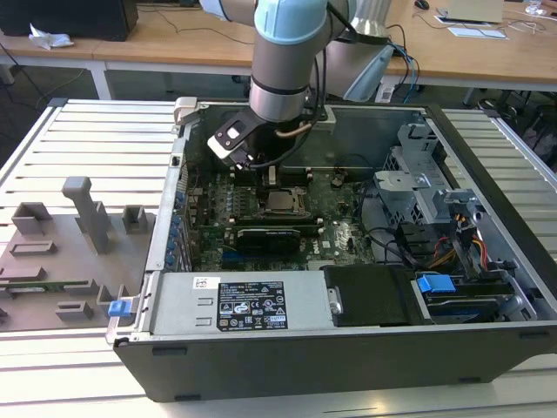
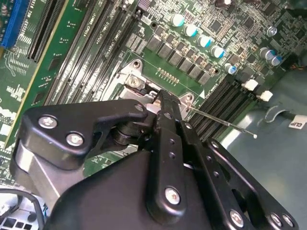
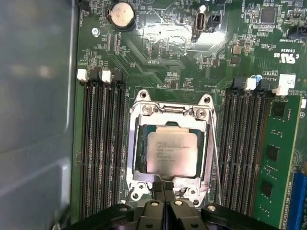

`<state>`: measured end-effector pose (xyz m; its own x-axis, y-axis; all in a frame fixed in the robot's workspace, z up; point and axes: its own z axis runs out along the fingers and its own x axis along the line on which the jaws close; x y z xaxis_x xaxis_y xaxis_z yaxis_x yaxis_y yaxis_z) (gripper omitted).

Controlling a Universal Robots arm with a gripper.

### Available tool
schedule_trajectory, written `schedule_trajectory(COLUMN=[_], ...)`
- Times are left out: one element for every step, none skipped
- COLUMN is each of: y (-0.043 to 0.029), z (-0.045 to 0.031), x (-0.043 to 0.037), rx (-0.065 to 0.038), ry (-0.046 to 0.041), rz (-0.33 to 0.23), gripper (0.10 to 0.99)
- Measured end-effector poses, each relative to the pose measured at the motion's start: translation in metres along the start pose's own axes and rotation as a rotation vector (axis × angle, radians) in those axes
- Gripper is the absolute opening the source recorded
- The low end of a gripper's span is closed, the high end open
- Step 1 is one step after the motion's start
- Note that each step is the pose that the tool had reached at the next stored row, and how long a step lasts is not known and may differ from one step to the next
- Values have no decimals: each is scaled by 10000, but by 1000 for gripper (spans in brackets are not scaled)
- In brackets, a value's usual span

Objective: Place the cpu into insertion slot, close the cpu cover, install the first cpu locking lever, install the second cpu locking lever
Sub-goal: 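Close the cpu cover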

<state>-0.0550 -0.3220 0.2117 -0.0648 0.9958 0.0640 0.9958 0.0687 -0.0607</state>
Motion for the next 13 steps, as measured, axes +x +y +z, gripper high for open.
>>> schedule_trajectory(y=[0,0,0,1,0,1,1,8,48,76,99,153,195], z=[8,18,29,45,54,58,60,59,57,56,55,51,49], x=[-1,-2,-3,-5,-8,-9,-10,-14,-21,-25,-29,-35,-38], rx=[0,0,0,2,6,5,3,3,-3,-6,-8,-5,-4], ry=[-1,0,0,-3,-7,-5,0,20,58,86,113,159,191], rz=[-1,-1,-2,-5,-7,-10,-15,-21,-24,-27,-28,-34,-35], gripper=[106,106,106,106,106,106,106,106,106,106,106,106,106])
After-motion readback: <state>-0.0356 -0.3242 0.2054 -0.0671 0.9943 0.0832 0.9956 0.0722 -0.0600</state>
